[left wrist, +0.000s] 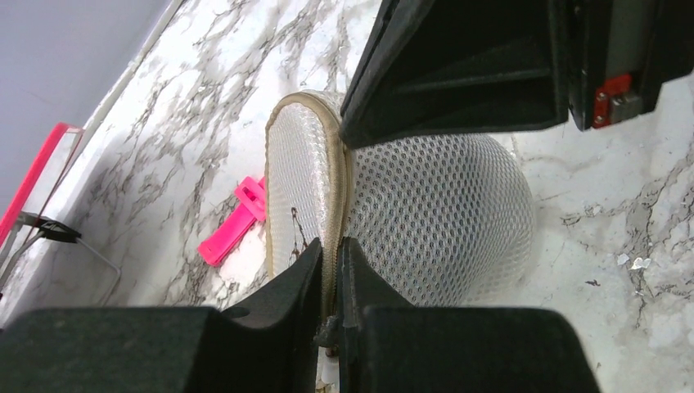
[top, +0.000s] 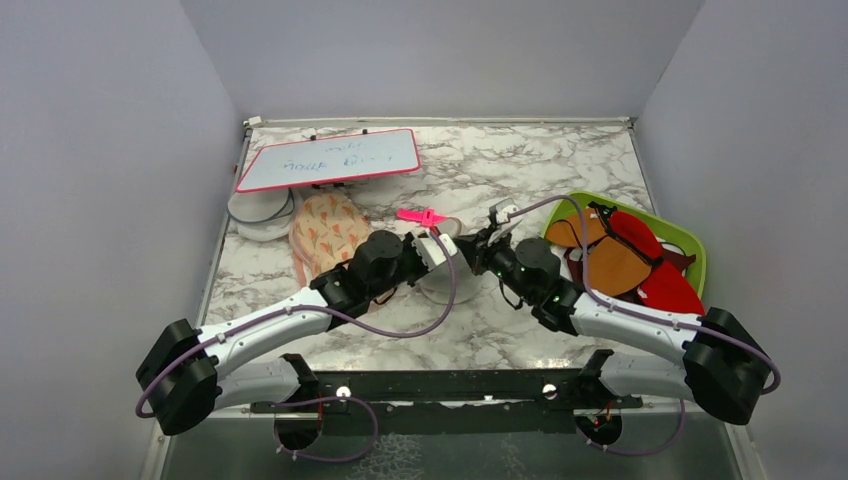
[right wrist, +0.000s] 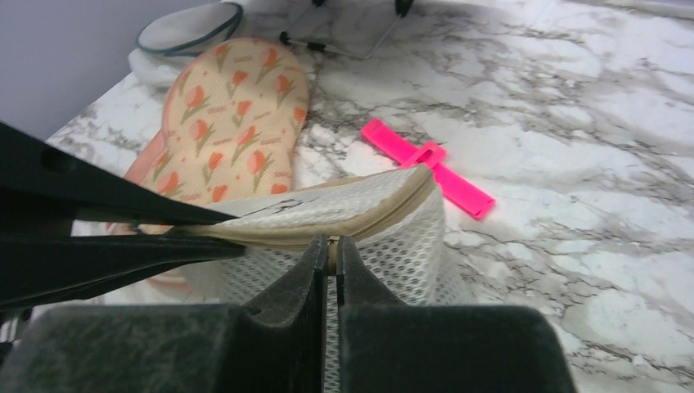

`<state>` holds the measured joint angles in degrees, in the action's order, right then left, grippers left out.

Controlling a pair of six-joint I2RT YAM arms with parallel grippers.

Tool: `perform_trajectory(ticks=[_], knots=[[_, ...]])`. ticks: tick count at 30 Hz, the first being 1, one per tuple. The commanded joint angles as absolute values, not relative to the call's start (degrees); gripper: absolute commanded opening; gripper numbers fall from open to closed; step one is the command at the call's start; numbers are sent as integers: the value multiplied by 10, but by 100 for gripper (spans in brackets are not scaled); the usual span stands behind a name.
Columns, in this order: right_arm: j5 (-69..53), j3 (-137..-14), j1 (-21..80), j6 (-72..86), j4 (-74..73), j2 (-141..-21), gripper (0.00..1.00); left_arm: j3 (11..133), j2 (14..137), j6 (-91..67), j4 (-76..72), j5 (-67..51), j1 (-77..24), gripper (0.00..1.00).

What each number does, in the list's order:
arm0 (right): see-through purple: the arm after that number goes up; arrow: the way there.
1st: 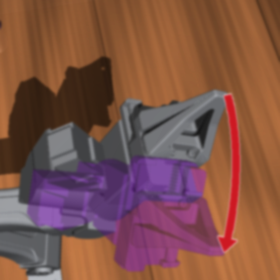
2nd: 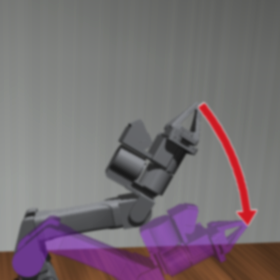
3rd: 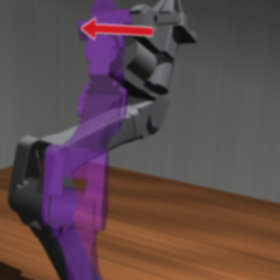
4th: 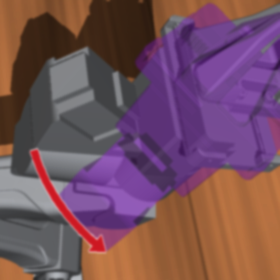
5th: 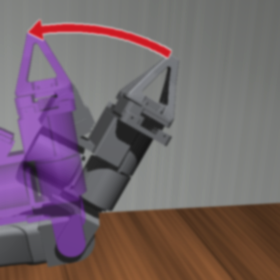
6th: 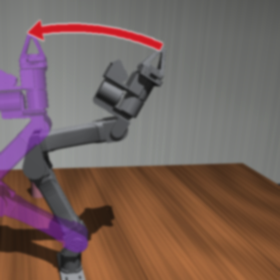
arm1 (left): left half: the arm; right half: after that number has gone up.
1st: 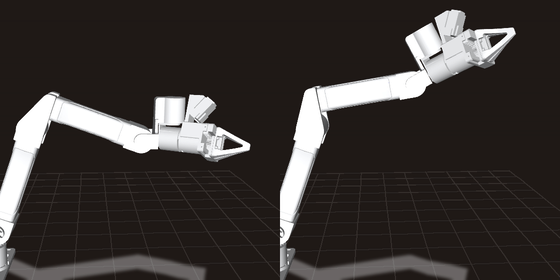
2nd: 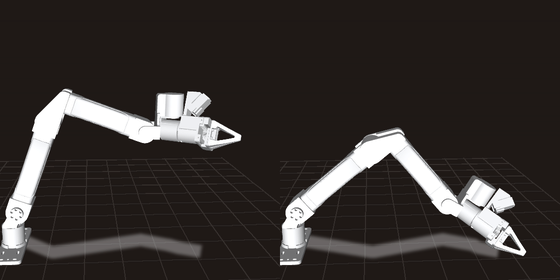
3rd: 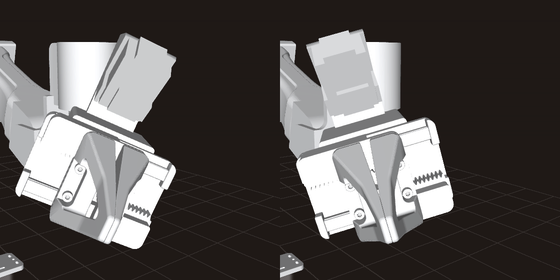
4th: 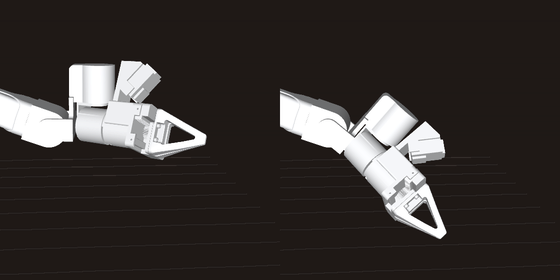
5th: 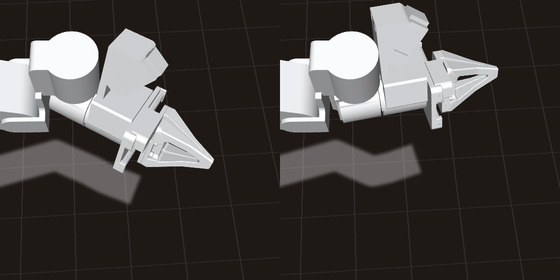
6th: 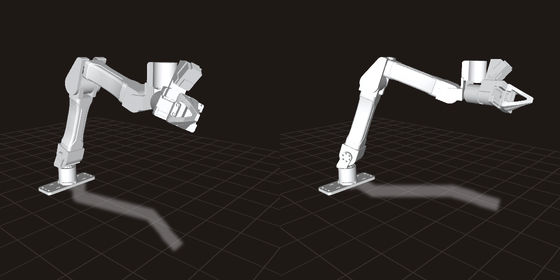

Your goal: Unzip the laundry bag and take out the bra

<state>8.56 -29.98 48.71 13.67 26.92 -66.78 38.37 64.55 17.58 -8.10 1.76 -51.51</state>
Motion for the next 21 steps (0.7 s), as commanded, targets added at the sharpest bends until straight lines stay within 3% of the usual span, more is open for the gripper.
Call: perform_trajectory(ticks=[1, 8, 16, 17, 21], knots=[[206, -286, 482, 117, 329, -656, 1, 376, 623, 180, -103, 15, -518, 0], [139, -310, 400, 125, 282, -681, 1, 377, 622, 182, -99, 4, -518, 0], [-36, -352, 377, 75, 195, -668, 1, 390, 642, 179, -88, 7, -517, 0], [-53, -357, 377, 76, 183, -667, 1, 393, 646, 176, -85, 8, -517, 4], [-136, -381, 377, 66, 133, -667, 1, 399, 653, 164, -86, 10, -517, 38]])
